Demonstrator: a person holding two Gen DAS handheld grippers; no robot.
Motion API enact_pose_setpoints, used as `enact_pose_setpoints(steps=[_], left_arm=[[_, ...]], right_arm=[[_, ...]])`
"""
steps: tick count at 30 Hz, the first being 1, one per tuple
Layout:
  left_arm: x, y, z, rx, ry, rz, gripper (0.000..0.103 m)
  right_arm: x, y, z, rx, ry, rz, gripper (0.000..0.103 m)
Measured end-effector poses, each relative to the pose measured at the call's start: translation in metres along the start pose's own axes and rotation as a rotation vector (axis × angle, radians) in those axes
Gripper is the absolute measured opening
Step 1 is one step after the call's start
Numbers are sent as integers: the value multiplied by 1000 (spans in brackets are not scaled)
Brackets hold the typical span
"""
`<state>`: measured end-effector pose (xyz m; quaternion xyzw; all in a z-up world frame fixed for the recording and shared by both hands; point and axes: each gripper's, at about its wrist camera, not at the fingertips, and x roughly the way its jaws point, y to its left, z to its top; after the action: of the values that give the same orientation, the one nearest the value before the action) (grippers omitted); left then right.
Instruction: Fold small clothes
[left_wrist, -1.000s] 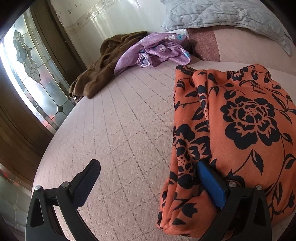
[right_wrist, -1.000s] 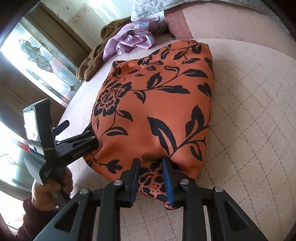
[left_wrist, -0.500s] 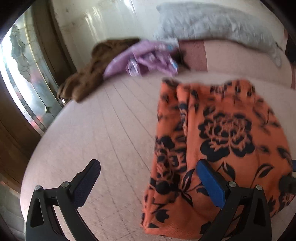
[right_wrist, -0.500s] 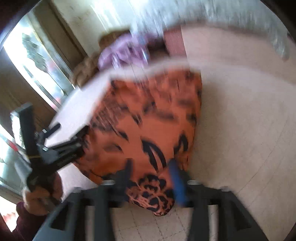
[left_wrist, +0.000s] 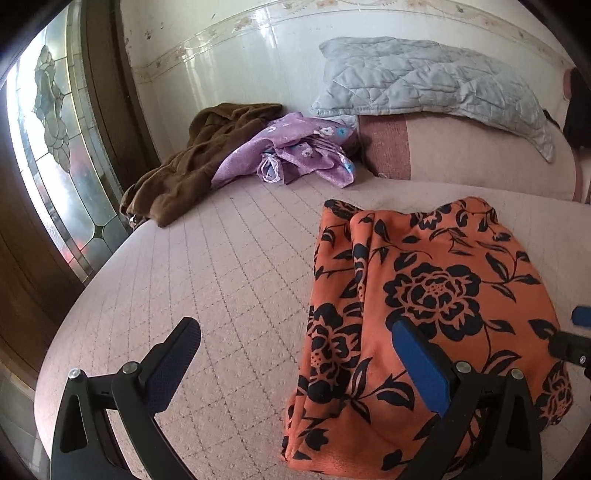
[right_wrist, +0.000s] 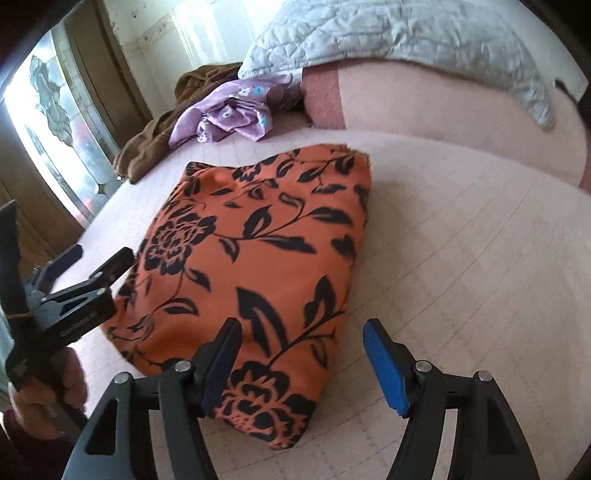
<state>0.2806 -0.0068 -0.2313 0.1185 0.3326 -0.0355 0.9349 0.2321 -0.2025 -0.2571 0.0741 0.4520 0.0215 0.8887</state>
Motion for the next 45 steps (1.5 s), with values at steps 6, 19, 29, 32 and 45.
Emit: enact_pose_setpoints(steps=[6,19,29,32,45], left_arm=[[3,-4,-2,21,6,11,103],[1,-7,-6,41,8,11,103],[2,-4,-4,28,6,21,103],[3,2,-2,9,5,27,103],[15,9,-3,-12,48,55,103]], right_arm=[[-1,8,0,-73,-12,-87,72],[-6,14,2,-111,-40,-156,72],[-5,14,3,-113,-43,-163,72],[-5,14,3,-117,-48,-168,72],[-7,18,4,-140,-67,-185,72]])
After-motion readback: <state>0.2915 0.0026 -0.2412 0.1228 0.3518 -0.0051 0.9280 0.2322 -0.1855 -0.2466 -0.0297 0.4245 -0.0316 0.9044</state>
